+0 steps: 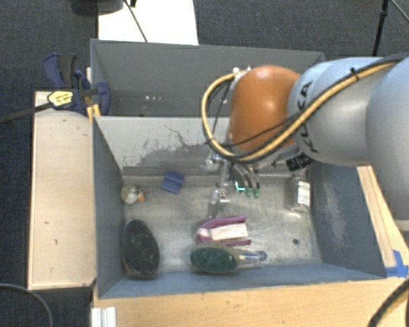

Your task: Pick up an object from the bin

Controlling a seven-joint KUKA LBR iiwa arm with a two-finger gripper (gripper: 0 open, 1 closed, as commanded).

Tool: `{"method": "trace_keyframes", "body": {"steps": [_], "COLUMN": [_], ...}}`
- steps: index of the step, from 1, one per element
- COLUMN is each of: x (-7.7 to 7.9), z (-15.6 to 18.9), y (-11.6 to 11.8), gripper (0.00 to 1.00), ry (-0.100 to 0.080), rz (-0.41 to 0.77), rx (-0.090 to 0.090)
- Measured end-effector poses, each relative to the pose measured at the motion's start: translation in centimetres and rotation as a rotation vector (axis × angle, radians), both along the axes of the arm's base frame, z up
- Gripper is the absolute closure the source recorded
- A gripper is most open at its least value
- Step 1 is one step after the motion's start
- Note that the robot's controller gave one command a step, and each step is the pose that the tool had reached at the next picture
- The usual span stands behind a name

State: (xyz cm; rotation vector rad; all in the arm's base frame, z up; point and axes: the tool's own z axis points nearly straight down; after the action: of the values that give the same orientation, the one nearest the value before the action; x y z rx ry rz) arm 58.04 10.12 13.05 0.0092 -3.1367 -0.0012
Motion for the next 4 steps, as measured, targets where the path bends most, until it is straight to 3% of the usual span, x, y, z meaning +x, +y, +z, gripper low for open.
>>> {"method": "trace_keyframes", "body": {"steps": [1, 3, 4], "x": [-5.4, -4.7, -3.9], "z": [-2.1, -4.1, -4.7], "y": [-1.6, -2.2, -0.3], "gripper": [0.0, 0.0, 0.0], "ry": [-0.03, -0.026, -0.005], "rz": [0.37, 0.409, 0.461], "rx": [0.003, 0.003, -0.023]}}
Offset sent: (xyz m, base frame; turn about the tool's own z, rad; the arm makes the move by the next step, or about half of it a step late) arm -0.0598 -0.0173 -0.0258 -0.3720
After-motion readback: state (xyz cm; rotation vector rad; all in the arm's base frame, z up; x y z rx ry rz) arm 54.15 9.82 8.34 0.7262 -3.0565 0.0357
